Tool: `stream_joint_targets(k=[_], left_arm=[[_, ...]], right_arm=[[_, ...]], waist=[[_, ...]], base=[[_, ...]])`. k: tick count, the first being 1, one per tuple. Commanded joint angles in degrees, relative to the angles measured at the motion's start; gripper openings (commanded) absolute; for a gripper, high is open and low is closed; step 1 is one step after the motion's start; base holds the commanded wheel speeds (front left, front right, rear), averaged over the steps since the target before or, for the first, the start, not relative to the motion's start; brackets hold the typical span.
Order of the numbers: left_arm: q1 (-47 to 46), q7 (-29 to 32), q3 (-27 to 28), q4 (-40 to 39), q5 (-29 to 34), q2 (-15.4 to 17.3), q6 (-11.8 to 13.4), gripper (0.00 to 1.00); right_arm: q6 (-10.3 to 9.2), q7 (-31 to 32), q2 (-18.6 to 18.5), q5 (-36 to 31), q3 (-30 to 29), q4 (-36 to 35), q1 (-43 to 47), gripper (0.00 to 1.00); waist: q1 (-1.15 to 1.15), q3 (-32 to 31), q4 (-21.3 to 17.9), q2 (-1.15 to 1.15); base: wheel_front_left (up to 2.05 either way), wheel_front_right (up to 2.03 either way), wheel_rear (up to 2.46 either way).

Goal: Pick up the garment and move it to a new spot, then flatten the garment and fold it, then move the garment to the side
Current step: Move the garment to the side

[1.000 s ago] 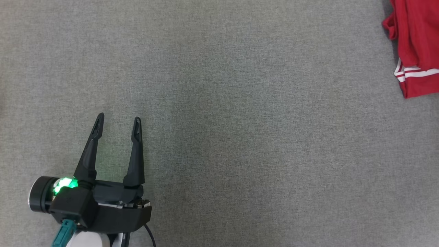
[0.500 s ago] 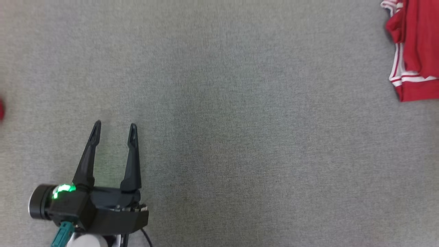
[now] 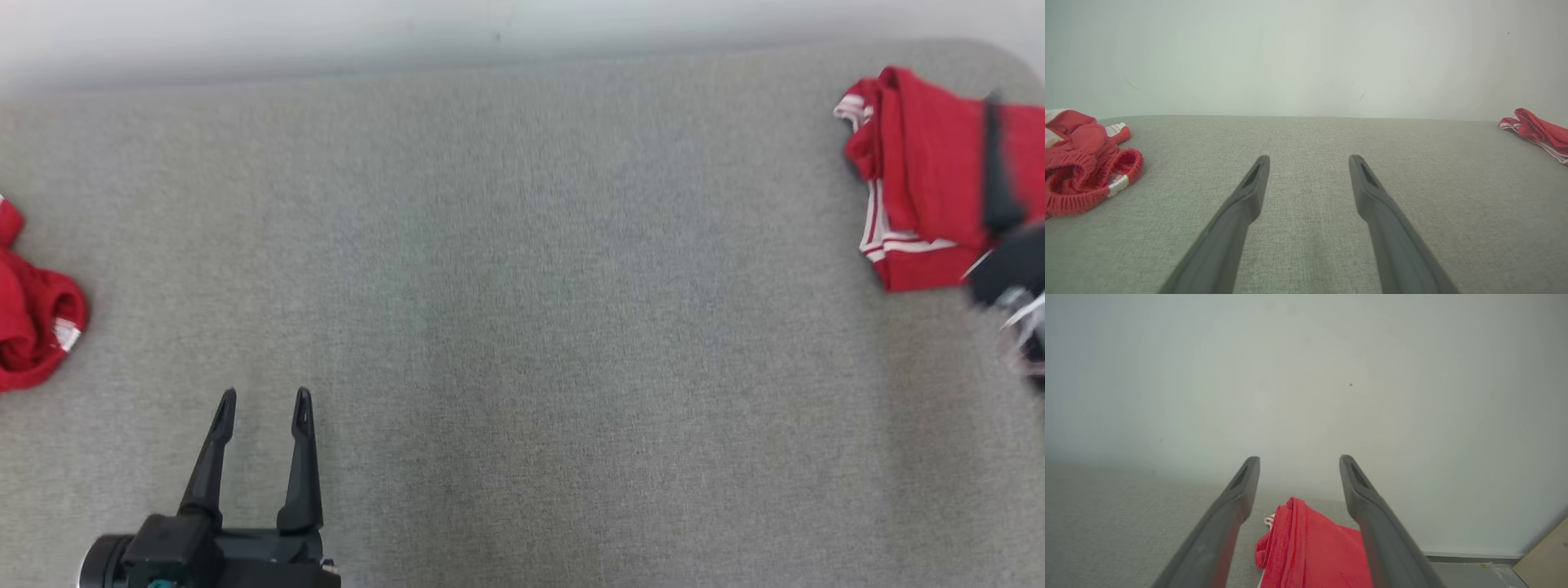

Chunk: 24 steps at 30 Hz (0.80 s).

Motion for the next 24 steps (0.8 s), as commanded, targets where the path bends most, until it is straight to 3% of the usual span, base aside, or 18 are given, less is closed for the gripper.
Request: stream_joint_targets(k=[1,13,24], left_arm=[[1.12,-0.08,0.24,0.51,-0.99,-0.02,0.26,1.0],[5.31,-0.08,1.37,1.4,-0.88,-0.05,0.24,1.0],[6.34,-0.08,1.03,2.83,-0.61,-0.04,0.02,1.0]], right_arm=[[0.02,-0.07,1.7,-0.93,-0.19,-1.88,2.82,1.0],[0.02,-0.08,12.89,-2.71,-3.02,-16.58,23.36,1.0],[0.02,-0.08,23.19,-4.69,-9.23,-26.74,40.4,1.0]], waist=[[0.02,-4.26,0.45,0.01],[0.02,-8.8,2.1,0.01],[0.02,-11.71,3.59,0.01]], base=[[0.0,0.0,0.0],[0.0,0.0,0.0],[0.0,0.0,0.0]])
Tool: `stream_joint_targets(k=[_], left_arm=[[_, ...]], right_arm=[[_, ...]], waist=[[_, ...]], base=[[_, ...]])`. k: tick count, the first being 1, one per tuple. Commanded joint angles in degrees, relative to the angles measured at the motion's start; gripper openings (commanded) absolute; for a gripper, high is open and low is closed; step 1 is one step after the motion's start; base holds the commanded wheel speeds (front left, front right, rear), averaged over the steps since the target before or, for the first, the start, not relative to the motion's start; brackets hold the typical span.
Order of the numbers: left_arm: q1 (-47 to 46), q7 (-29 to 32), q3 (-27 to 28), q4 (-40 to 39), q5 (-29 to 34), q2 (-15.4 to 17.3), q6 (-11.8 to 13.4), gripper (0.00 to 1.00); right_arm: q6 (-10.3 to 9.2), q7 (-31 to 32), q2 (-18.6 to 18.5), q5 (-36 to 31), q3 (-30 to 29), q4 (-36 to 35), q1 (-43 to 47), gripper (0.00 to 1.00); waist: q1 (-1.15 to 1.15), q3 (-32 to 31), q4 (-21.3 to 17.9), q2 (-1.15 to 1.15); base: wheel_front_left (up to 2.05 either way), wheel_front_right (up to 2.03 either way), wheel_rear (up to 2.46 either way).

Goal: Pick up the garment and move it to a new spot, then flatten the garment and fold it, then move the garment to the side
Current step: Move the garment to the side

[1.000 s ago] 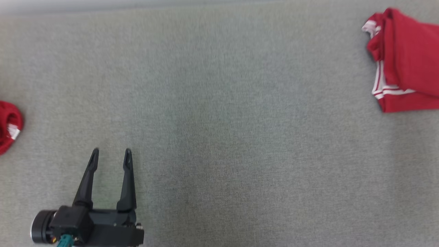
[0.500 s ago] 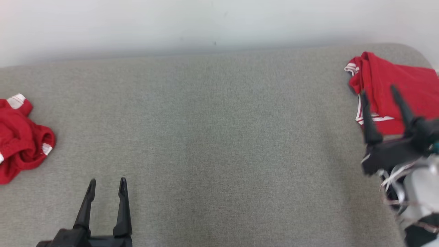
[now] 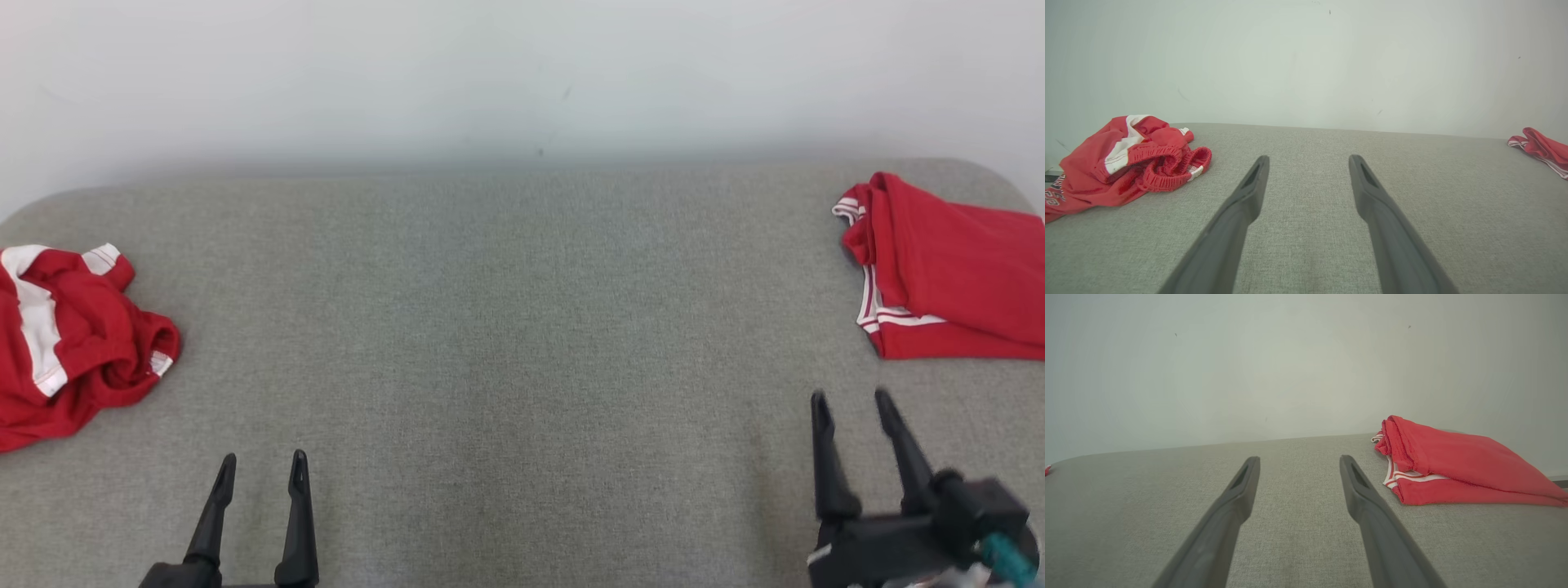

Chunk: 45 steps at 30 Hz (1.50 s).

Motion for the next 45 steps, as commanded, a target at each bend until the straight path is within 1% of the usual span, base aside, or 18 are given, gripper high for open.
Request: stream_joint_targets(k=[1,4,13,22,33,45], left_arm=[[0.98,-0.08,-0.1,0.29,0.32,-0.03,0.0,1.0],[1.15,-0.08,0.0,0.73,0.09,-0.03,-0.04,1.0],[2.97,-0.08,-0.51,2.34,-0.21,-0.03,-0.23,1.0],[3.41,-0.08,-0.15,4.09,0.64,-0.03,-0.57,1.0],[4.4,-0.08,-0.22,3.82,0.53,-0.03,-0.53,1.0],[4.4,-0.08,0.02,3.83,0.73,-0.03,-0.52,1.0]], right_arm=[[0.02,-0.08,1.25,-0.87,-0.33,-0.77,2.31,1.0],[0.02,-0.08,2.97,-1.96,-0.34,-1.77,4.72,1.0],[0.02,-0.08,4.63,-3.17,0.21,-1.46,7.86,1.0],[0.02,-0.08,4.8,-3.84,0.03,-0.75,8.86,1.0],[0.02,-0.08,4.64,-3.25,2.83,0.19,9.26,1.0],[0.02,-0.08,4.73,-2.67,3.73,0.63,9.53,1.0]], waist=[[0.01,-1.03,0.41,0.0],[0.01,-1.87,0.42,0.0],[0.01,-4.12,1.08,0.0],[0.01,-5.18,1.77,0.0],[0.01,-5.73,1.7,0.0],[0.01,-5.76,1.56,0.0]], base=[[0.0,0.0,0.0],[0.0,0.0,0.0],[0.0,0.0,0.0],[0.0,0.0,0.0],[0.0,0.0,0.0],[0.0,0.0,0.0]])
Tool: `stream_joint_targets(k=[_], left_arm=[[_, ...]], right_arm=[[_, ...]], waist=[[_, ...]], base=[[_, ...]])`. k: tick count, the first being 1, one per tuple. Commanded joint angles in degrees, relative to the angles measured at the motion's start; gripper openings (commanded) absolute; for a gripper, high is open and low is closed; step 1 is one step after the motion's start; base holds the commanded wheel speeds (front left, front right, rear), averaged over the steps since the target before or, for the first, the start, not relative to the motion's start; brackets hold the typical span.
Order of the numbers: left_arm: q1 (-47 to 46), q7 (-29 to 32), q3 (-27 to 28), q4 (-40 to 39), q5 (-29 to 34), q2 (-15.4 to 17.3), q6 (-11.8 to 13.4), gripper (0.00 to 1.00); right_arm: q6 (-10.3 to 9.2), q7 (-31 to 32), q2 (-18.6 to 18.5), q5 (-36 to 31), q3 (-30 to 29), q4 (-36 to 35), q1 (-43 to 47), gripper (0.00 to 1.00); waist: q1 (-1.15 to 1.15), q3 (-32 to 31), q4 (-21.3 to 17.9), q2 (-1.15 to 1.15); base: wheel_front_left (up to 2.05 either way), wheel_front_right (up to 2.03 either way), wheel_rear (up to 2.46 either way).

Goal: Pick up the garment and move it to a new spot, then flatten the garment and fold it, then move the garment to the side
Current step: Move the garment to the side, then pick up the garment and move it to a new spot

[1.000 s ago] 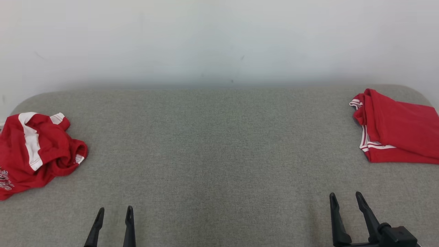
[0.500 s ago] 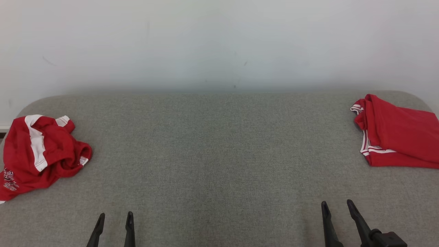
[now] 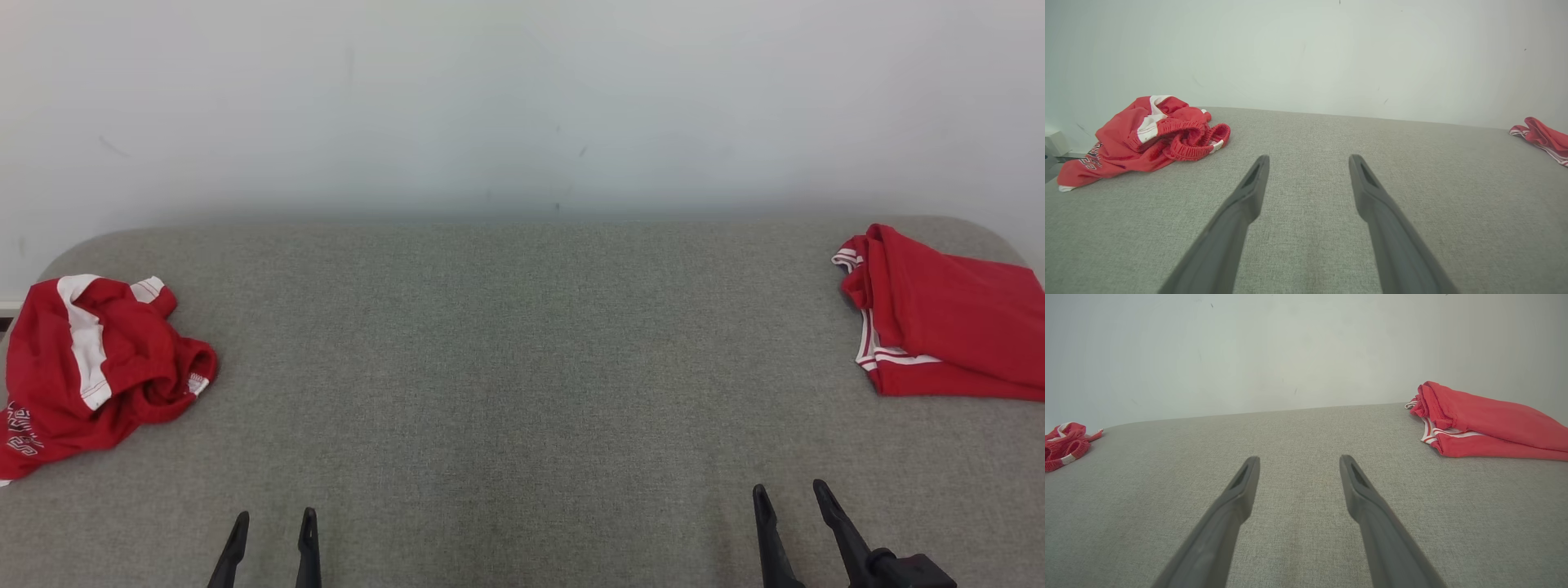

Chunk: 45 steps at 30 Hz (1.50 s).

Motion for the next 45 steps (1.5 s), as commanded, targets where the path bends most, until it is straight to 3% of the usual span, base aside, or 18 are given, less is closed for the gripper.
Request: stream_joint_targets(k=[1,18,45], left_arm=[[0.52,-0.08,0.21,-0.08,0.64,-0.03,0.07,1.0],[0.01,-0.08,0.07,-0.25,0.57,-0.03,0.28,1.0],[0.18,-0.08,3.54,1.55,0.98,-0.03,0.74,1.0]], right_arm=[[0.02,-0.08,-0.06,0.7,0.09,0.13,0.47,1.0],[0.02,-0.08,-0.26,0.67,-0.25,-0.25,0.76,1.0],[0.02,-0.08,0.36,1.25,-0.65,0.51,-0.05,1.0]], waist=[[0.0,0.06,-0.03,0.0],[0.0,0.64,1.01,0.0],[0.0,1.69,18.03,0.0]], base=[[0.0,0.0,0.0],[0.0,0.0,0.0],[0.0,0.0,0.0]])
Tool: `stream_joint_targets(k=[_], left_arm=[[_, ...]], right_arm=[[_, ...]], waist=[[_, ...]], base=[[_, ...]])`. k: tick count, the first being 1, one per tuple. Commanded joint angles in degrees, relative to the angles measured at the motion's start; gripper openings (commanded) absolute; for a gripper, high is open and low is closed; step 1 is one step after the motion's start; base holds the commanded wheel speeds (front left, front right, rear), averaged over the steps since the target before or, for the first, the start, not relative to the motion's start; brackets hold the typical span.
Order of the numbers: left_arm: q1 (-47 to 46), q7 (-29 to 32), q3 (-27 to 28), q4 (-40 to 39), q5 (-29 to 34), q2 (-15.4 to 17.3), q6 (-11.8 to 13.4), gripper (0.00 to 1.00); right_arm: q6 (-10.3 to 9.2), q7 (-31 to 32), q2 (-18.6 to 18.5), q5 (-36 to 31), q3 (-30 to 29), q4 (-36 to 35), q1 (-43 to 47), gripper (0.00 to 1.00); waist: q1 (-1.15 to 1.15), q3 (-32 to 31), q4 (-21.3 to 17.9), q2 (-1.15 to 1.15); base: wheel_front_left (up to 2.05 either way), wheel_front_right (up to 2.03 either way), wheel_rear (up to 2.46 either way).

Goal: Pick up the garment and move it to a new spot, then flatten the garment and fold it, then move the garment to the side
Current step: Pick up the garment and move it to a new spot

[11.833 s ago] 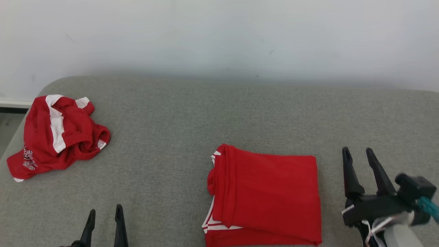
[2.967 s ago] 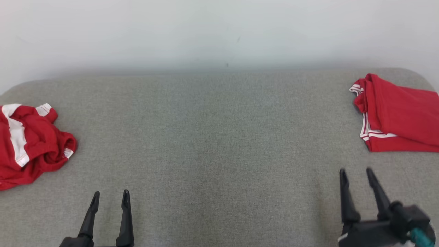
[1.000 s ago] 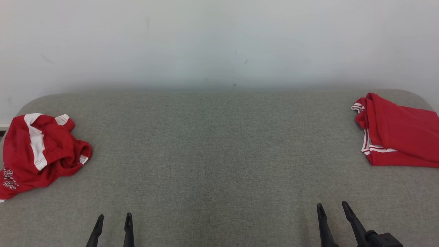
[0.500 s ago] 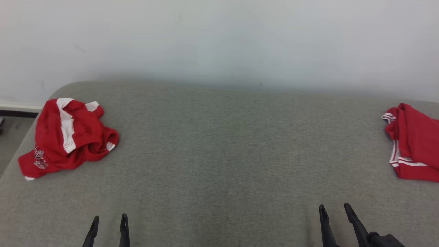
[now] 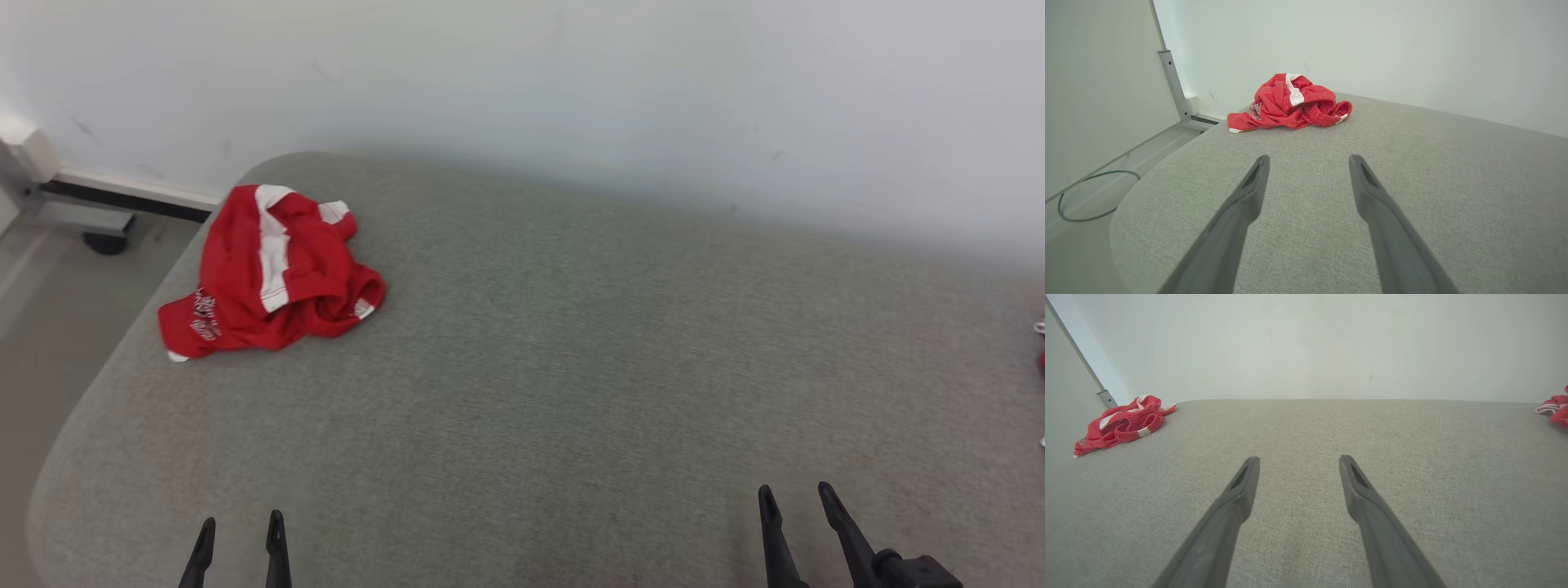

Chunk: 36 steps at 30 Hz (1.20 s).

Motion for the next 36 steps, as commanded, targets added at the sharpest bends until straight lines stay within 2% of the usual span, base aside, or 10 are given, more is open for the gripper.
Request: stream_joint_targets(k=[1,20,36], left_arm=[[0.56,-0.08,0.37,0.25,0.5,-0.04,-0.04,1.0],[0.98,-0.08,1.59,1.1,0.39,-0.03,-0.43,1.0],[0.44,-0.08,3.14,1.64,0.31,-0.04,-0.75,1.0]], right_arm=[[0.02,-0.08,0.12,0.28,0.0,0.2,-0.07,1.0],[0.02,-0.08,0.38,0.26,0.56,0.64,0.59,1.0],[0.02,-0.08,0.42,0.23,1.53,0.82,0.15,1.0]], waist=[[0.0,-0.11,2.92,0.0],[0.0,-1.21,8.68,0.0],[0.0,-1.28,7.63,0.0]], base=[[0.0,0.0,0.0],[0.0,0.0,0.0],[0.0,0.0,0.0]])
